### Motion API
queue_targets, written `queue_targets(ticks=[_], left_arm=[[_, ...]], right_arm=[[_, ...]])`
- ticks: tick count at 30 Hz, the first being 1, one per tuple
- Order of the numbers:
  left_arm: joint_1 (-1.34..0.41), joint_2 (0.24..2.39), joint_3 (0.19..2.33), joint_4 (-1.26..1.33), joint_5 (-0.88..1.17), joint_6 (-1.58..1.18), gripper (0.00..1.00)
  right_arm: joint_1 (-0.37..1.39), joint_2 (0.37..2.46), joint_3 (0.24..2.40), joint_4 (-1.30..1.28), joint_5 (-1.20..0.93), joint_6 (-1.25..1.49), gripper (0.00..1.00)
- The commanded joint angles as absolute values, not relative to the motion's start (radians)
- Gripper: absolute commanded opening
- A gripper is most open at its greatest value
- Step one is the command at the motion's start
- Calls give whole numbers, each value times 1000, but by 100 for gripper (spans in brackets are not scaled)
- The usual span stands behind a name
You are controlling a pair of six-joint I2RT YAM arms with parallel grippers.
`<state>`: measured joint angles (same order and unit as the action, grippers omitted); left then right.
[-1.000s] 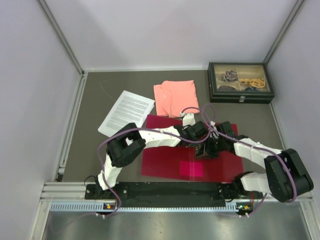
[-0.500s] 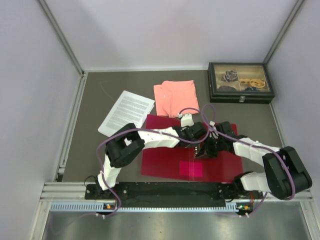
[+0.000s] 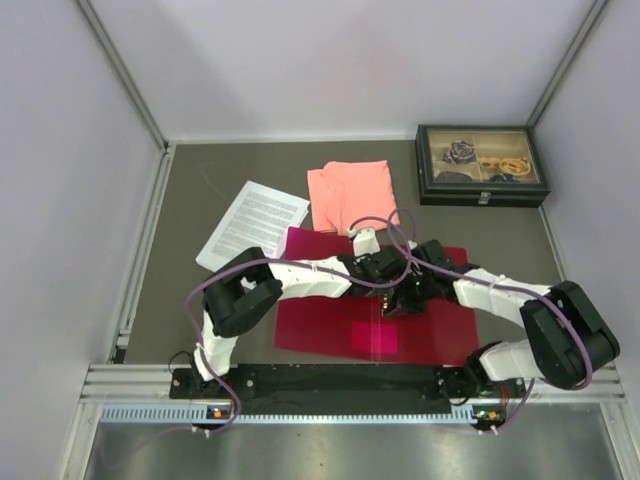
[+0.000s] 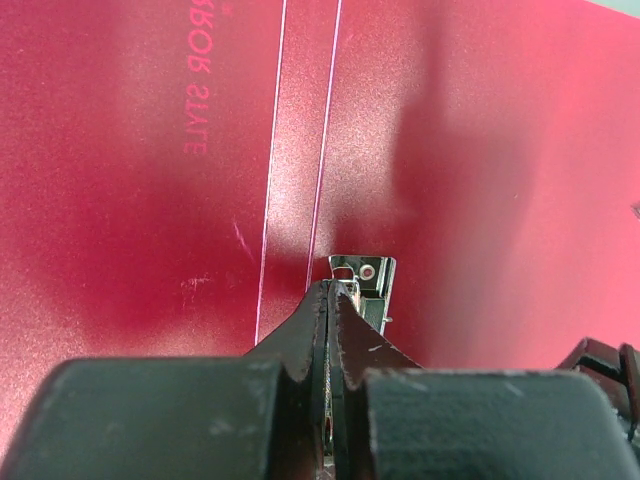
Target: Put the files into the folder
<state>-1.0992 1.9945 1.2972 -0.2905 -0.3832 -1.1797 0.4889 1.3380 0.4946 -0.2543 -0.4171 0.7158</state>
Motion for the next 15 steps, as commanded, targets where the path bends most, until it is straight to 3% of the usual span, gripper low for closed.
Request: queue_targets(ticks=[1, 6, 10, 15], left_arm=[[-1097, 1993, 1227, -351, -373, -1187, 0], [-1098, 1988, 1190, -301, -348, -1187, 0], [-1095, 1985, 1181, -278, -331, -1175, 0], [-1095, 1973, 1172, -238, -316, -1138, 0]], right_arm=[[593, 1422, 483, -373, -88, 820, 0], [689, 1494, 489, -431, 75, 925, 0], [690, 1431, 465, -474, 141, 953, 0], [692, 1376, 451, -353, 17, 908, 0]])
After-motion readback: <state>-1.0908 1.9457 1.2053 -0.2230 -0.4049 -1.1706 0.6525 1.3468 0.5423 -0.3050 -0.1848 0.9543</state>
